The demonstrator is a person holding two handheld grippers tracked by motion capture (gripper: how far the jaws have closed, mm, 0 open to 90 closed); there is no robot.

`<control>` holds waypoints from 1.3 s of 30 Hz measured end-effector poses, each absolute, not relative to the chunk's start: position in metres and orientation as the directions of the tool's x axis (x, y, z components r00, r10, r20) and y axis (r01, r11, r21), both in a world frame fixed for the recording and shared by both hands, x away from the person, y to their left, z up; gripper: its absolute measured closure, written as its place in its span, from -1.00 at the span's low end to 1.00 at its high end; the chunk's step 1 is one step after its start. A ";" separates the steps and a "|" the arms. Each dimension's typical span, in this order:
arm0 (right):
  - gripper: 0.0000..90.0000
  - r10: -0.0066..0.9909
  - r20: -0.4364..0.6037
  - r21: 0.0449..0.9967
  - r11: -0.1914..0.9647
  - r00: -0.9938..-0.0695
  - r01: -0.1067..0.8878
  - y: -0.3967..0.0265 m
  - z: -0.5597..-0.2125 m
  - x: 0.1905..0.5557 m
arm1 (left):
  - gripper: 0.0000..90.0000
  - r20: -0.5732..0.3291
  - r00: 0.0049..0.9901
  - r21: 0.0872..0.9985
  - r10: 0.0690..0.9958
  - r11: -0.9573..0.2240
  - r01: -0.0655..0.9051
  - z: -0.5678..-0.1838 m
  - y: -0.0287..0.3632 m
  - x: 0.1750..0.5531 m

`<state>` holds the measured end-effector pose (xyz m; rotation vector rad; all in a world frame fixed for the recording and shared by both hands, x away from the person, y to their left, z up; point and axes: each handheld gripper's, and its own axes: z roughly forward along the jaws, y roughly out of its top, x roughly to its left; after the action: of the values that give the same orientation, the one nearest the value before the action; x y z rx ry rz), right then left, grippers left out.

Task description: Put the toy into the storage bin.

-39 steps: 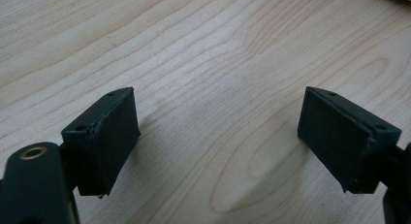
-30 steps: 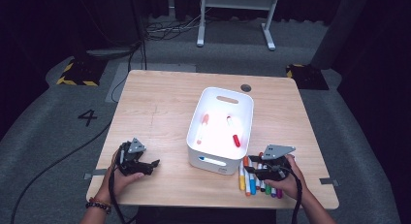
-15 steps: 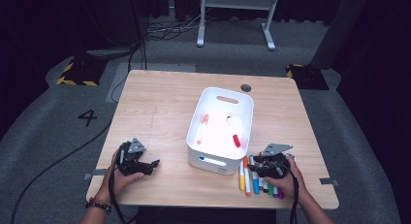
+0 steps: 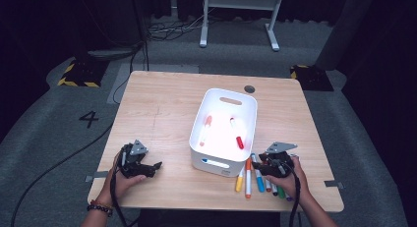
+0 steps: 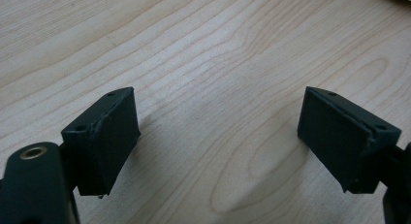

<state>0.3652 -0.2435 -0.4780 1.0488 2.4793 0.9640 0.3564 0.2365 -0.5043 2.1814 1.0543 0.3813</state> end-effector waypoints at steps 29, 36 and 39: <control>0.62 0.755 -0.012 0.662 0.497 -0.655 0.561 -0.248 -0.489 0.316 | -0.67 -0.023 0.629 0.683 0.777 -0.448 0.577 -0.504 0.237 0.356; 0.65 0.778 -0.005 0.658 0.476 -0.629 0.584 -0.249 -0.488 0.323 | -0.67 -0.024 0.629 0.683 0.777 -0.447 0.578 -0.504 0.237 0.356; 0.65 0.777 -0.004 0.660 0.475 -0.630 0.582 -0.251 -0.488 0.326 | -0.67 -0.029 0.628 0.682 0.777 -0.444 0.581 -0.504 0.236 0.356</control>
<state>0.3263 -0.2508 -0.4882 1.1523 2.4230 0.9107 0.3561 0.2364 -0.5042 2.1826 1.0576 0.3802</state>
